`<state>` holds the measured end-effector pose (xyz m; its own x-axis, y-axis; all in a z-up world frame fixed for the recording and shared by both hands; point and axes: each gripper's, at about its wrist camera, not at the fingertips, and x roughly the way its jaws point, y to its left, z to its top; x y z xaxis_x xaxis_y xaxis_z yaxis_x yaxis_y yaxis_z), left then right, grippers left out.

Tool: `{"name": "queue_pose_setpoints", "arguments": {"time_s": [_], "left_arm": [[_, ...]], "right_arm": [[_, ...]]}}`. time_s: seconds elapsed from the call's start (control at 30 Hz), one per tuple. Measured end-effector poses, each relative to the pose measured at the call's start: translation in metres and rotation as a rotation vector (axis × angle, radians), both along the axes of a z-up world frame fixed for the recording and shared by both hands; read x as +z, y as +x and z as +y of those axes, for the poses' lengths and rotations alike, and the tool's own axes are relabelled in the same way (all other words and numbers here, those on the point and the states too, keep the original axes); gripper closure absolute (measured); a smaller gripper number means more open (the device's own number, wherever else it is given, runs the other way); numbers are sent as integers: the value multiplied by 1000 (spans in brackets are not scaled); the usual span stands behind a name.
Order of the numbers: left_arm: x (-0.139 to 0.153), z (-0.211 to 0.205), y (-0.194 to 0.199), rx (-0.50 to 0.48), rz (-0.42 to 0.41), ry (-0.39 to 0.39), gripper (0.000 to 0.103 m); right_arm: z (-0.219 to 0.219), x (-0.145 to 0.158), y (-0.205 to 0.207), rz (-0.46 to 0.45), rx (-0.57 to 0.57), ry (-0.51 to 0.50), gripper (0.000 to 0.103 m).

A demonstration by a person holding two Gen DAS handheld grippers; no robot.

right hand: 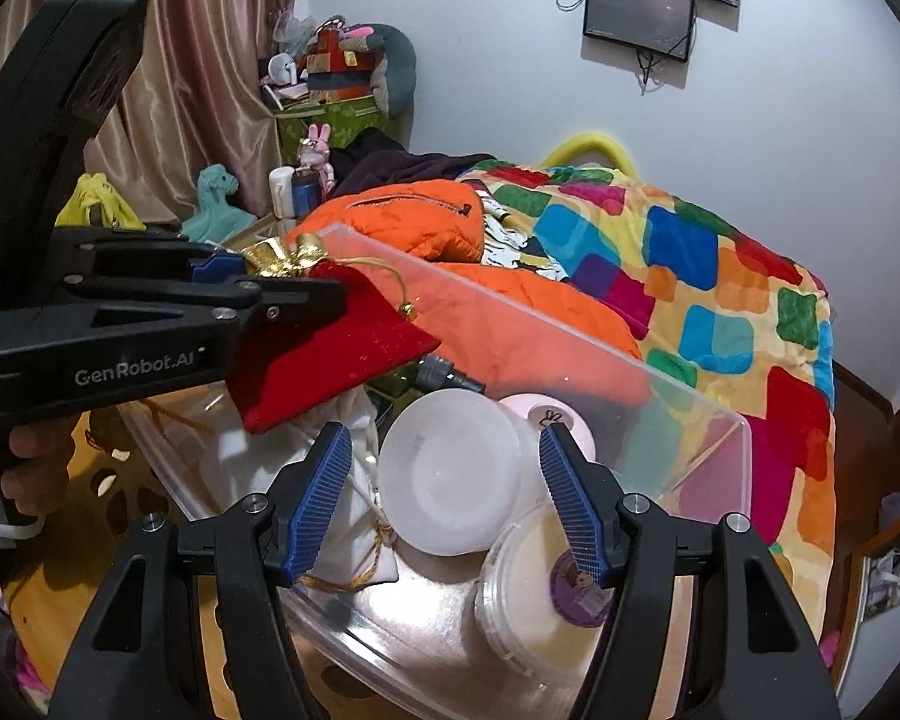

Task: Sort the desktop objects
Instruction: 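Lift the red pouch and white container and carry both over the clear box, then lower both into the clear box and open both grippers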

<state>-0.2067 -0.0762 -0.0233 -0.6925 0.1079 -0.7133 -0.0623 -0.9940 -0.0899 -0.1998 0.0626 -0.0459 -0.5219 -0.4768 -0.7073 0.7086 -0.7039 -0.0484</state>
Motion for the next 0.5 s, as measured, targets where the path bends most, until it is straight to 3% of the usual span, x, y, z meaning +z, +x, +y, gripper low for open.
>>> {"name": "queue_pose_setpoints", "arguments": {"time_s": [0.23, 0.5], "left_arm": [[-4, -3, -2, -3, -28, 21, 78], [-2, -5, -2, -14, -46, 48, 65]], "right_arm": [[-2, 2, 7, 34, 5, 26, 41], [1, 10, 17, 71, 8, 39, 40]]}}
